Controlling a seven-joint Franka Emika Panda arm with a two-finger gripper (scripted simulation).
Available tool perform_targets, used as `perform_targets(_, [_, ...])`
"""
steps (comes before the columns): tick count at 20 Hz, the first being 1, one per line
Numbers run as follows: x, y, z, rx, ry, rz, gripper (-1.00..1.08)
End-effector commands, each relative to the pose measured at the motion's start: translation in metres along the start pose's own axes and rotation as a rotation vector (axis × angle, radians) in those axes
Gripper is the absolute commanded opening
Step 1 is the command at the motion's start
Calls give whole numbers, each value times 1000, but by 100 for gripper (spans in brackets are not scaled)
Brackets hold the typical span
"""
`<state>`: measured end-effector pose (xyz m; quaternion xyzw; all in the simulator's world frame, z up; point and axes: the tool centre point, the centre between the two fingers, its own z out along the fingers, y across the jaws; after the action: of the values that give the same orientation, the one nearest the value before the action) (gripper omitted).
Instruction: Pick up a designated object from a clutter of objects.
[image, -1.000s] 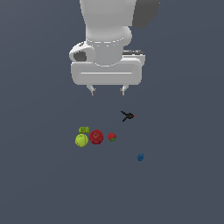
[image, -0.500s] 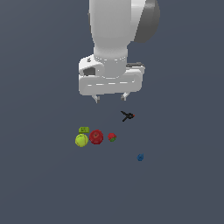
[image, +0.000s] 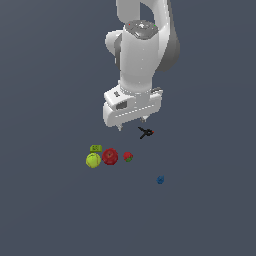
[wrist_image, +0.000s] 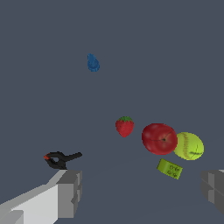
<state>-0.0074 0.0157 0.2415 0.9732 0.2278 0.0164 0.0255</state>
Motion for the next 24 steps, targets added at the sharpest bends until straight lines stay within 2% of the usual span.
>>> perform_targets(1, [-3, -9, 17, -4, -6, -92, 100])
perform_targets(12, [-24, -56, 86, -1, -22, -499, 100])
perform_targets(24, [-58, -114, 145, 35, -9, -931, 100])
